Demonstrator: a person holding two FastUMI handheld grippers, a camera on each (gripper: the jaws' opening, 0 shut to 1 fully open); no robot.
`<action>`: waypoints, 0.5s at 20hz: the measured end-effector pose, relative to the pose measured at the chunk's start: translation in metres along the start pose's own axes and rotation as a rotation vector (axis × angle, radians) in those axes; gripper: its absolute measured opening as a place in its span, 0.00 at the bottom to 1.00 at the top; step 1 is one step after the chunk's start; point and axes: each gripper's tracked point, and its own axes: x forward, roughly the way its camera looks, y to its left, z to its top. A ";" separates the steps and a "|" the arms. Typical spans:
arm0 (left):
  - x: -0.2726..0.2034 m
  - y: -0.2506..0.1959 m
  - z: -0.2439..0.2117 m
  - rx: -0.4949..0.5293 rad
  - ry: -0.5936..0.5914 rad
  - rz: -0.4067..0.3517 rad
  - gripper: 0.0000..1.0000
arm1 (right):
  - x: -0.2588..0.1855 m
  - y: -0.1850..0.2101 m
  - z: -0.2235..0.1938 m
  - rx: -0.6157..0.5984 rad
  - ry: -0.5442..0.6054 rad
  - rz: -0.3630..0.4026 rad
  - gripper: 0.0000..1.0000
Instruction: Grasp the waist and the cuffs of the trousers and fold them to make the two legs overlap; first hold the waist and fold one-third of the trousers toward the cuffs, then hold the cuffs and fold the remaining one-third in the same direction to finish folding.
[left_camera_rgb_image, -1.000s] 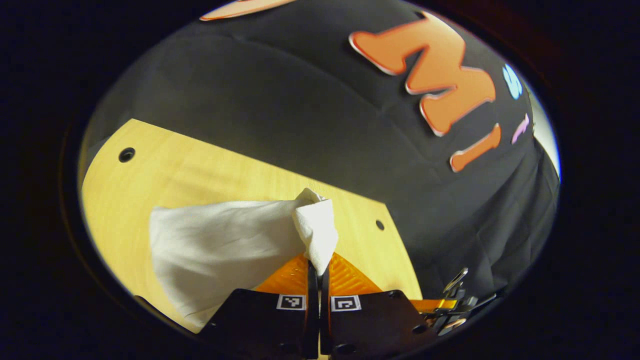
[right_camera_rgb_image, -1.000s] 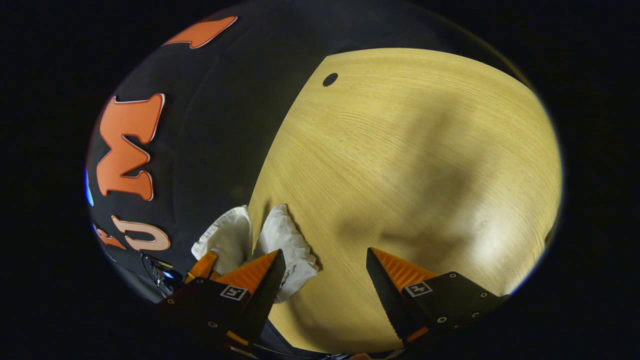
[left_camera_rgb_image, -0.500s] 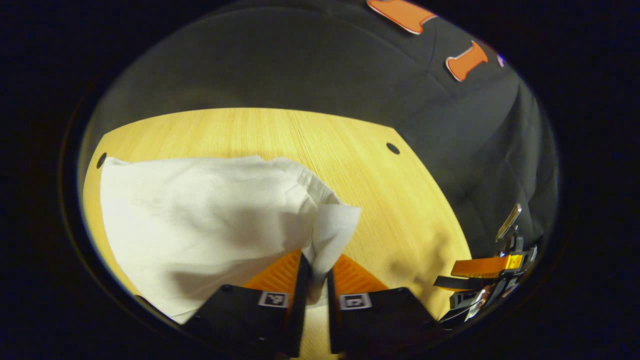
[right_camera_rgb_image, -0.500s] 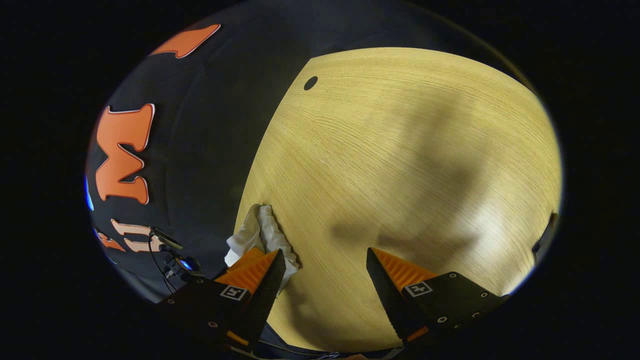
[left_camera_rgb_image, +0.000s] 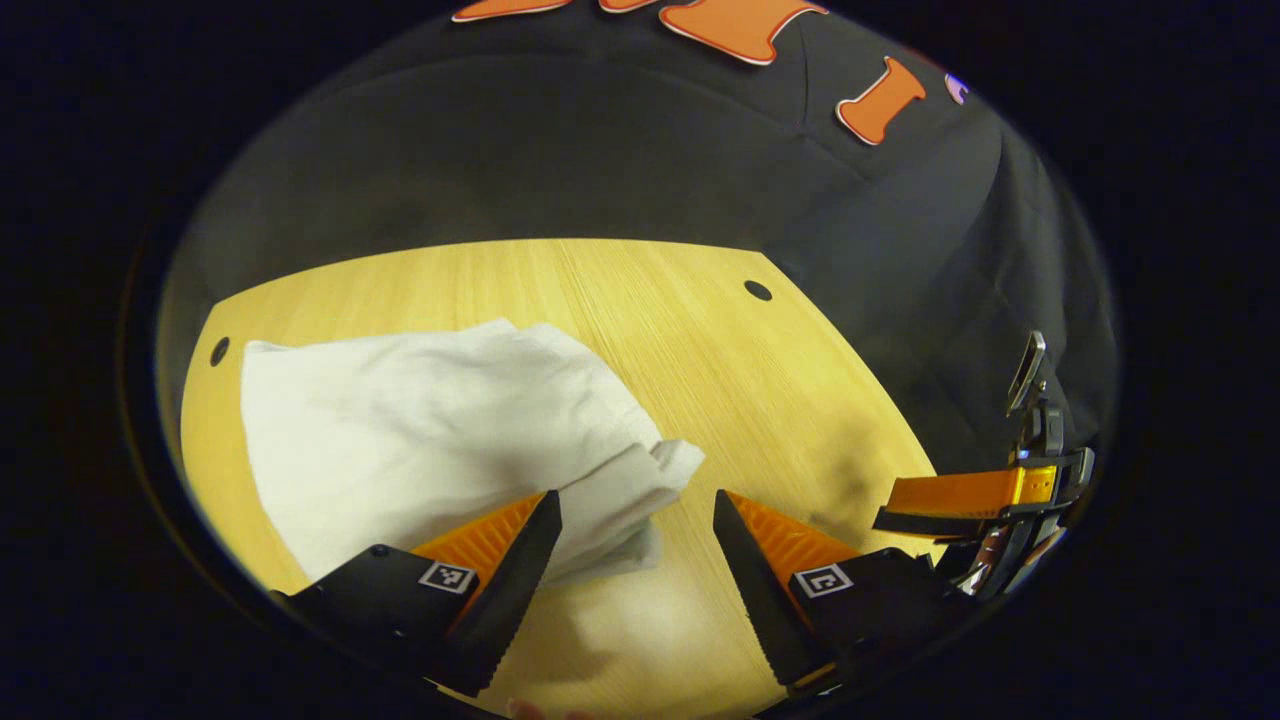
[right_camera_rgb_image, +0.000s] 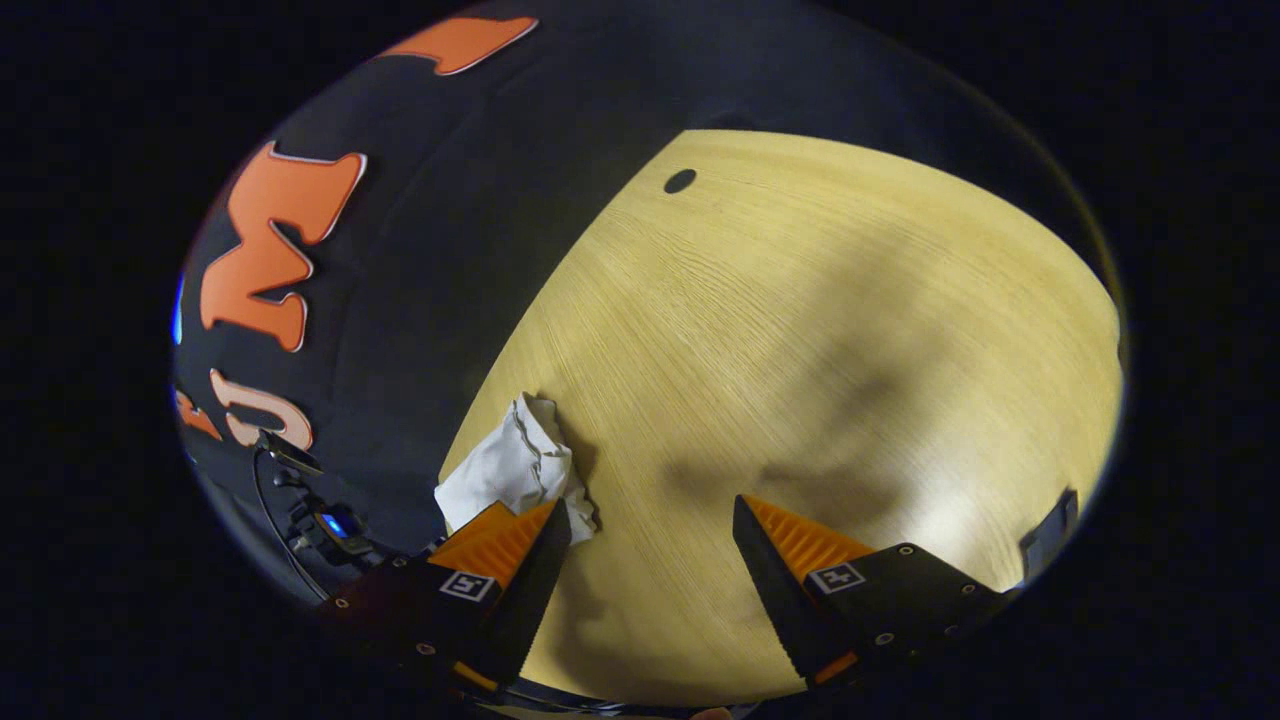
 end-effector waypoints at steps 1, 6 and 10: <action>-0.015 0.007 0.009 -0.011 -0.035 0.015 0.96 | -0.003 0.007 0.005 -0.043 -0.017 0.000 0.98; -0.096 0.053 0.061 0.013 -0.242 0.169 0.99 | -0.021 0.051 0.037 -0.300 -0.136 -0.013 0.98; -0.137 0.073 0.075 -0.038 -0.384 0.272 0.99 | -0.032 0.097 0.055 -0.504 -0.273 0.002 0.98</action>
